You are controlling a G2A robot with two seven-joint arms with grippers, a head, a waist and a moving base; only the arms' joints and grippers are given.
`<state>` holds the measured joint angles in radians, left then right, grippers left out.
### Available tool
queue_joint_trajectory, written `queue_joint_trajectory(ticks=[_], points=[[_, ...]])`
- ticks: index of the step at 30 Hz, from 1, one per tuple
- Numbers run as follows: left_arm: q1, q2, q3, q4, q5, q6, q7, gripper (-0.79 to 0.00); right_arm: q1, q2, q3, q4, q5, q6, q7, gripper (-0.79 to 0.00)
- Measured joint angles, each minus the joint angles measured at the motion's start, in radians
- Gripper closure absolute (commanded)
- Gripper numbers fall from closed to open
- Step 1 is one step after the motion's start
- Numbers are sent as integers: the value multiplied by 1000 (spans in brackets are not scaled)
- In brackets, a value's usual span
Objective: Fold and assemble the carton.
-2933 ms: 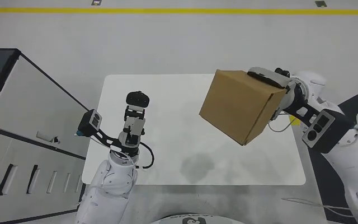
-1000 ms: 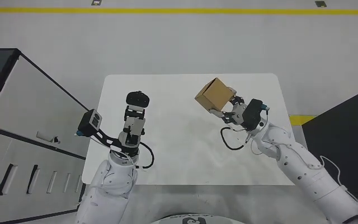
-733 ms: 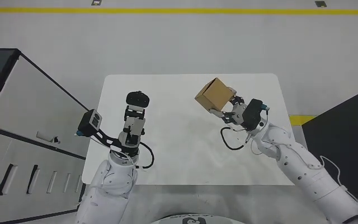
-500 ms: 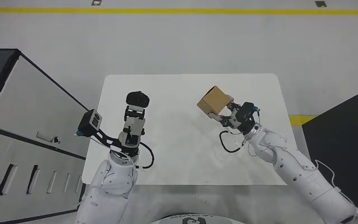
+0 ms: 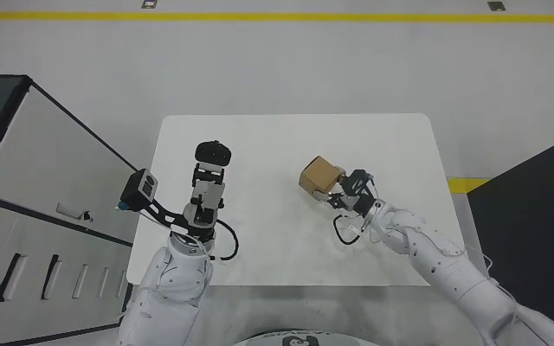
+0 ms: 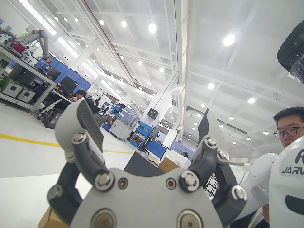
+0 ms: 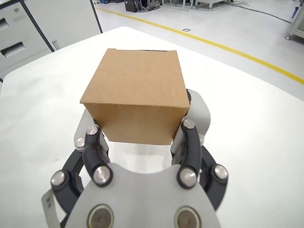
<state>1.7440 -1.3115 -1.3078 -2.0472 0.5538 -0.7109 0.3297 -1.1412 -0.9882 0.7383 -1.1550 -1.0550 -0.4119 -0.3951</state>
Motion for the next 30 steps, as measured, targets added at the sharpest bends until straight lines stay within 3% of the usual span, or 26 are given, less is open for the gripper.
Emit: queue_joint_trajectory(ticks=[12, 15, 20, 22, 23, 30], points=[[0, 0, 0, 0, 0, 0, 0, -785, 21, -50, -51, 104, -149, 87, -93, 0], [0, 0, 0, 0, 0, 0, 0, -785, 23, -59, -54, 123, -159, 88, -103, -225], [0, 0, 0, 0, 0, 0, 0, -785, 25, -70, -52, 143, -173, 82, -116, -388], [0, 0, 0, 0, 0, 0, 0, -785, 24, -73, -49, 148, -177, 79, -122, -616], [0, 0, 0, 0, 0, 0, 0, -785, 23, -74, -45, 150, -179, 77, -128, -776], [0, 0, 0, 0, 0, 0, 0, -785, 5, -71, -13, 140, -193, 59, -166, -785]])
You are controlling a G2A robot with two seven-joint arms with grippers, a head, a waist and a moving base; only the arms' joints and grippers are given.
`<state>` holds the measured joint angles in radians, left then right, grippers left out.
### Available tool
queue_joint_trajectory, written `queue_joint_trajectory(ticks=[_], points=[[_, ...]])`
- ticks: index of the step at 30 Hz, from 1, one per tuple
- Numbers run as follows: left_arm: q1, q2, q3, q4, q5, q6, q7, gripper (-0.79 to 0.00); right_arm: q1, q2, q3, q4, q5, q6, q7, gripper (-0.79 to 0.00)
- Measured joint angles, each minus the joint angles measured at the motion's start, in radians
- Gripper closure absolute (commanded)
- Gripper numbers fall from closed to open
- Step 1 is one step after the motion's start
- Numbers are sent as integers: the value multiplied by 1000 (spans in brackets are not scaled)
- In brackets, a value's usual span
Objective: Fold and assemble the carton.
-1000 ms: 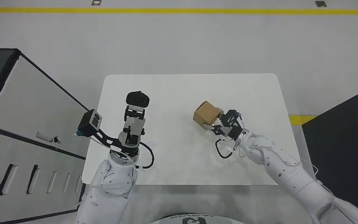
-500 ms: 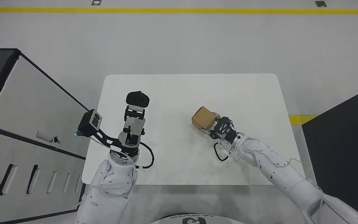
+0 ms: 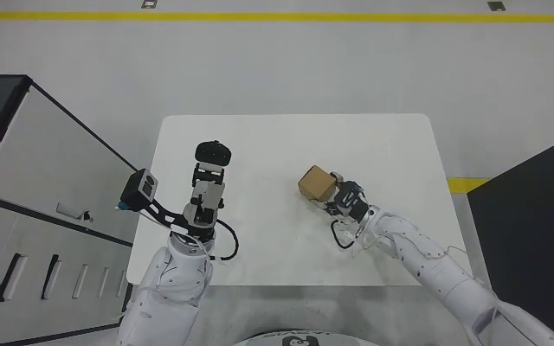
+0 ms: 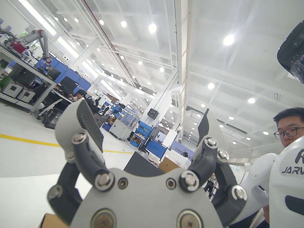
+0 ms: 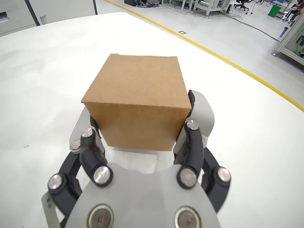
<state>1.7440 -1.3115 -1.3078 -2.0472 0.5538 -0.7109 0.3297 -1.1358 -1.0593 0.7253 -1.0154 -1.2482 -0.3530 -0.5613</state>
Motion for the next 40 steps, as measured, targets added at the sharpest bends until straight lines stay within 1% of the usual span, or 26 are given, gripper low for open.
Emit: queue_joint_trajectory(ticks=[9, 13, 19, 23, 27, 40], points=[[0, 0, 0, 0, 0, 0, 0, -785, -56, 25, 70, -80, -30, -20, -2, -785], [0, 0, 0, 0, 0, 0, 0, -785, -92, 43, 113, -131, -43, -49, -1, -785], [0, 0, 0, 0, 0, 0, 0, -785, -169, 83, 216, -231, -52, -101, 19, -785], [0, 0, 0, 0, 0, 0, 0, -785, -236, 112, 305, -312, -48, -140, 35, -785], [0, 0, 0, 0, 0, 0, 0, -784, -289, 134, 376, -372, -47, -181, 46, -784], [0, 0, 0, 0, 0, 0, 0, -785, -289, 133, 376, -371, -47, -181, 46, -784]])
